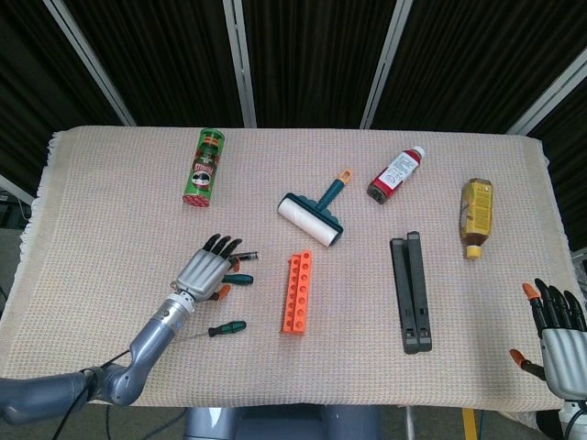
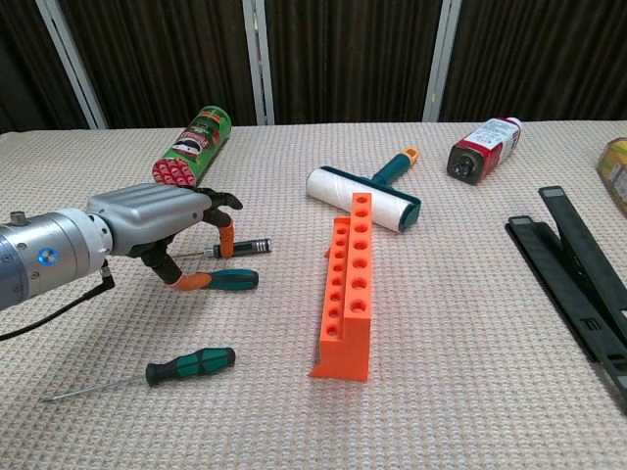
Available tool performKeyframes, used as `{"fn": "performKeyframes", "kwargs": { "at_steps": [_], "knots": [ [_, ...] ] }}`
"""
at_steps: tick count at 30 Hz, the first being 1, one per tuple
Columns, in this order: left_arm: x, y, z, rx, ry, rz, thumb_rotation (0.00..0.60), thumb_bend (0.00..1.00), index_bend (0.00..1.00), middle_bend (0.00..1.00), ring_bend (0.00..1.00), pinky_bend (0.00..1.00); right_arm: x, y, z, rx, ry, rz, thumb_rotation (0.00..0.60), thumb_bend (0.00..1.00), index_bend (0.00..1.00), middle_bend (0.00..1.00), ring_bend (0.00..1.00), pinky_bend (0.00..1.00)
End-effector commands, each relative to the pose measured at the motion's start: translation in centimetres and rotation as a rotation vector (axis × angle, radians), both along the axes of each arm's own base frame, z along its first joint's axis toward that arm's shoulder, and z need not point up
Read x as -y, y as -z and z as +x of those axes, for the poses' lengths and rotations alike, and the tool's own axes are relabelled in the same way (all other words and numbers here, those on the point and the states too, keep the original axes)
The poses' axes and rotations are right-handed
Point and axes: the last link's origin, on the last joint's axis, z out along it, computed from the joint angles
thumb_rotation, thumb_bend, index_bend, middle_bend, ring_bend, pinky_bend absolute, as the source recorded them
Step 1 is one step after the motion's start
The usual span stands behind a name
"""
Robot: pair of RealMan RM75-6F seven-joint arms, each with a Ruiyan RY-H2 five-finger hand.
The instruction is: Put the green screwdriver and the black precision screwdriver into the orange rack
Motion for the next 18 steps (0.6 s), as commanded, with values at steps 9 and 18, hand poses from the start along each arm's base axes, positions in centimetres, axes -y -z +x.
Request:
{"fn": "performKeyframes", "kwargs": {
  "at_steps": [9,18],
  "knots": [
    [-0.4,2.2,0.7,0.000,-0.024,0.024,0.585,0.31,0.39,0.02,0.00,0.00,-0.4,-0.5,-0.3,0.005,0.012,-0.008,0.600,0.00,0.00,0.00,0.00,0.00],
    [-0.7,3.2,1.0,0.033,-0.047,0.036,0.585,0.31,0.42,0.03,0.00,0.00,-0.7,-0.8,-0.5,0.008,0.017,-0.015,0.600,0.00,0.00,0.00,0.00,0.00]
  ]
}}
